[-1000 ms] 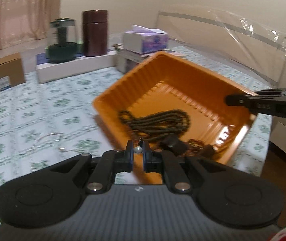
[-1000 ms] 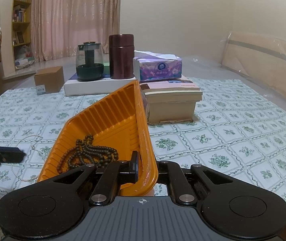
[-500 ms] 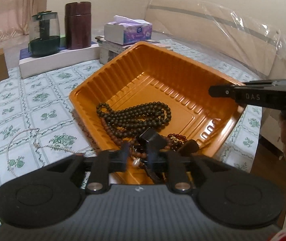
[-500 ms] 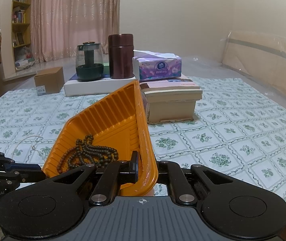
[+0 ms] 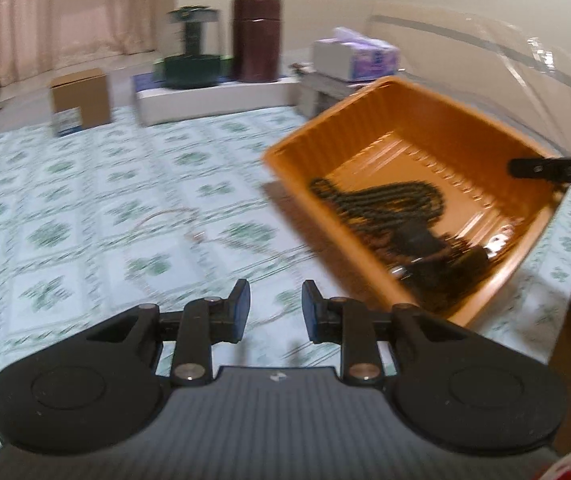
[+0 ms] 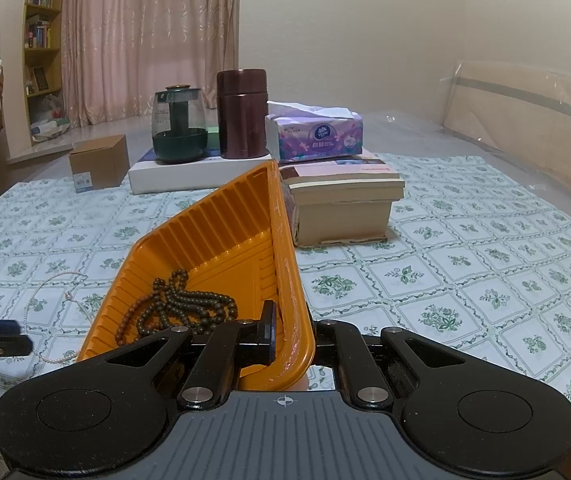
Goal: Organize jewelry
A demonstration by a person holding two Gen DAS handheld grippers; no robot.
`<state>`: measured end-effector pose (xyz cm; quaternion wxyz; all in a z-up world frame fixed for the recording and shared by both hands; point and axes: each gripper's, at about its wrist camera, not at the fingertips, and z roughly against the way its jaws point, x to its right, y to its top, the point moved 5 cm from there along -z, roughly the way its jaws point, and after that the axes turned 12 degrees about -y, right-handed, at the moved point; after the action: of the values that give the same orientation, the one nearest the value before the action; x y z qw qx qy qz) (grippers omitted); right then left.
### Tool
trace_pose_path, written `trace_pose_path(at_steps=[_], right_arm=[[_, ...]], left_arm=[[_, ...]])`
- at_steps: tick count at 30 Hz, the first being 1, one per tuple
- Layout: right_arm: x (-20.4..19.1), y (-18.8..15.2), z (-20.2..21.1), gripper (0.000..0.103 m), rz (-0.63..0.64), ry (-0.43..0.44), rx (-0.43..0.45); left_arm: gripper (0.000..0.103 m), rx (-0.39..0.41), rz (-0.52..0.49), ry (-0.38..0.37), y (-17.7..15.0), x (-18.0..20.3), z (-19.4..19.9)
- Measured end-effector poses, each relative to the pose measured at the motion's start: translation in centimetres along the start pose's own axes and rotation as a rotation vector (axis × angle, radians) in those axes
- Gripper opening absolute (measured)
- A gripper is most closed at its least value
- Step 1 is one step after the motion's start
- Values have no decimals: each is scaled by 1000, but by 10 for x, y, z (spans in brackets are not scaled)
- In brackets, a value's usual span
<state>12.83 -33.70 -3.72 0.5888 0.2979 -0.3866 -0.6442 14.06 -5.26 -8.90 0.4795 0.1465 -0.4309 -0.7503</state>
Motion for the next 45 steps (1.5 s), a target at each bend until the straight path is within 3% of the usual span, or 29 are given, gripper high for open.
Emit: trace_pose_path(at_steps=[8, 18, 21, 27, 33, 36, 39, 45], right_arm=[[0, 1, 0, 9, 2, -2, 1], [-1, 0, 0, 9, 2, -12, -2], [0, 0, -1, 9, 3, -11, -4], [0, 0, -2, 9, 4, -13, -4], [-1, -1, -2, 9, 4, -13, -4], [-1, -2, -2, 9, 1, -14, -4], [-1, -2, -2, 9, -1, -14, -4], [-1, -1, 0, 9, -2, -10, -1]], left_arm=[[24, 15, 48, 109, -10, -34, 7], [24, 26, 17, 117, 10, -47, -25], [24, 9, -17, 66, 12, -43, -34], [24, -50, -132, -125, 4, -16, -38], [22, -145, -235, -131, -10, -2, -59], [3, -165, -251, -140, -10, 2, -61], [1, -182, -275, -123, -11, 4, -60], [1, -102, -208, -119, 14, -7, -33]])
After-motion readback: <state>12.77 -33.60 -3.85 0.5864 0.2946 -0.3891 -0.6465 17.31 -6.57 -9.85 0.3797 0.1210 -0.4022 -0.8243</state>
